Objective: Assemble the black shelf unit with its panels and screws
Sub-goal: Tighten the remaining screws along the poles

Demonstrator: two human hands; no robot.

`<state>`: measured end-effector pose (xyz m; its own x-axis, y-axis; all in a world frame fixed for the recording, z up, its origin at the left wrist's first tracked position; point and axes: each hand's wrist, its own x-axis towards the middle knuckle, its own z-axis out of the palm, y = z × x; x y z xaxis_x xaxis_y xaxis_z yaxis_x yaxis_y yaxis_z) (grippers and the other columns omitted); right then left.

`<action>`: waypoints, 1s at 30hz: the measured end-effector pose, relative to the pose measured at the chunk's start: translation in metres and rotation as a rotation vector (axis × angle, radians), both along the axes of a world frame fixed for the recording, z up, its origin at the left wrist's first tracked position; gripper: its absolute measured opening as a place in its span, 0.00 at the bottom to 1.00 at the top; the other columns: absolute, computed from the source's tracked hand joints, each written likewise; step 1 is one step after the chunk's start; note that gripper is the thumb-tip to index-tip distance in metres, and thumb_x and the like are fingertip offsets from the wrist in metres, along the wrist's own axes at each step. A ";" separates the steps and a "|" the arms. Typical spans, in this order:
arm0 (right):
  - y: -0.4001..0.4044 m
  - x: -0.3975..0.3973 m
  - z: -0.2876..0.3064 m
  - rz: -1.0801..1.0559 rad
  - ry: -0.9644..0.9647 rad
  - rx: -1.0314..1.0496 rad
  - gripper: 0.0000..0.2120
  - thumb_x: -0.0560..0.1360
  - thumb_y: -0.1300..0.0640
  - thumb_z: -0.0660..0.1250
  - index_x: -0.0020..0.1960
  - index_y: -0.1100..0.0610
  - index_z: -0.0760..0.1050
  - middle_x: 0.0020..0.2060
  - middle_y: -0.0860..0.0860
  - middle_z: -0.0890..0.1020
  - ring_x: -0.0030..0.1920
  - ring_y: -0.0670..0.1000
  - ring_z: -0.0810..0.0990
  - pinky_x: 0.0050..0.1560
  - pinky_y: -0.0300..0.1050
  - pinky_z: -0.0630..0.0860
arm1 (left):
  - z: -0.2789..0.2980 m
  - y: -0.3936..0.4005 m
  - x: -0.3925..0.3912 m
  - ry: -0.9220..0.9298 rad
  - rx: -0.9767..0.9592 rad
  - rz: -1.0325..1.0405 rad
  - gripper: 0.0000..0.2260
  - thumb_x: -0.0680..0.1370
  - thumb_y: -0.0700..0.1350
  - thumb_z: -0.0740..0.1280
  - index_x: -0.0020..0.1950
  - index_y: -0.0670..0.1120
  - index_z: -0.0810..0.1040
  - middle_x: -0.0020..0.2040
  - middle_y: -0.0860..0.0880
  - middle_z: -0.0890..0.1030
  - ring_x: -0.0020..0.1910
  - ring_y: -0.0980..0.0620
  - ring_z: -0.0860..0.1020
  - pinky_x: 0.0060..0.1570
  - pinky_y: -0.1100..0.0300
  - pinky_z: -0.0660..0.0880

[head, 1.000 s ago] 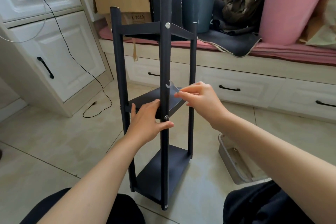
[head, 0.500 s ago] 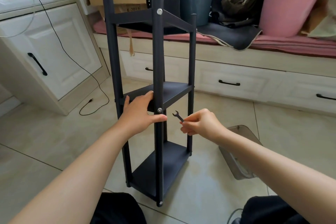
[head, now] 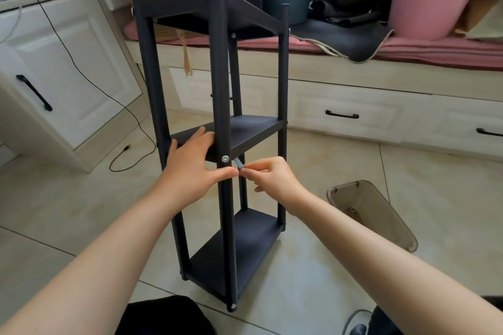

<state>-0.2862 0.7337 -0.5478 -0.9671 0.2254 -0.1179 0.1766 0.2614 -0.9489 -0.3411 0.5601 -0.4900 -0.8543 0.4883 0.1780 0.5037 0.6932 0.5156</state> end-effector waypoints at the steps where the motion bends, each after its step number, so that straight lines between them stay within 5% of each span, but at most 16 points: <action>1: -0.001 -0.002 0.000 -0.002 0.013 -0.006 0.08 0.78 0.53 0.70 0.53 0.54 0.85 0.39 0.45 0.83 0.45 0.47 0.81 0.42 0.38 0.79 | 0.000 -0.001 0.000 0.008 0.012 -0.003 0.20 0.73 0.59 0.74 0.61 0.60 0.71 0.64 0.57 0.78 0.72 0.53 0.69 0.79 0.46 0.46; 5: -0.011 -0.008 -0.001 0.008 0.058 0.003 0.09 0.79 0.54 0.69 0.53 0.57 0.85 0.30 0.43 0.81 0.33 0.38 0.77 0.46 0.36 0.73 | 0.001 -0.005 -0.003 0.008 0.030 0.002 0.17 0.72 0.59 0.74 0.56 0.60 0.71 0.51 0.65 0.76 0.56 0.60 0.74 0.77 0.52 0.48; 13: -0.023 -0.009 0.000 0.000 0.222 0.012 0.09 0.79 0.57 0.68 0.52 0.59 0.86 0.36 0.51 0.84 0.36 0.41 0.79 0.43 0.34 0.74 | 0.003 -0.012 -0.003 -0.052 0.063 -0.009 0.17 0.71 0.57 0.75 0.55 0.62 0.72 0.48 0.69 0.75 0.49 0.80 0.69 0.75 0.42 0.60; 17: -0.025 -0.011 -0.006 -0.011 0.309 0.064 0.08 0.79 0.58 0.68 0.54 0.59 0.85 0.37 0.54 0.85 0.41 0.50 0.83 0.49 0.40 0.79 | 0.007 -0.012 -0.002 -0.075 0.080 0.016 0.16 0.71 0.57 0.75 0.53 0.62 0.73 0.46 0.69 0.76 0.49 0.71 0.72 0.73 0.40 0.63; 25: -0.040 -0.022 -0.029 -0.072 0.518 0.127 0.07 0.77 0.62 0.70 0.52 0.61 0.85 0.36 0.51 0.85 0.35 0.39 0.79 0.43 0.31 0.74 | 0.008 -0.018 -0.004 -0.117 0.095 0.042 0.17 0.71 0.57 0.76 0.54 0.64 0.72 0.46 0.75 0.76 0.50 0.73 0.73 0.74 0.41 0.64; 30: -0.049 -0.034 -0.041 -0.181 0.636 0.300 0.05 0.76 0.61 0.71 0.48 0.59 0.86 0.33 0.47 0.82 0.35 0.44 0.70 0.38 0.28 0.65 | 0.009 -0.023 -0.008 -0.146 0.092 0.041 0.20 0.71 0.56 0.77 0.58 0.63 0.72 0.50 0.70 0.76 0.54 0.66 0.75 0.73 0.42 0.65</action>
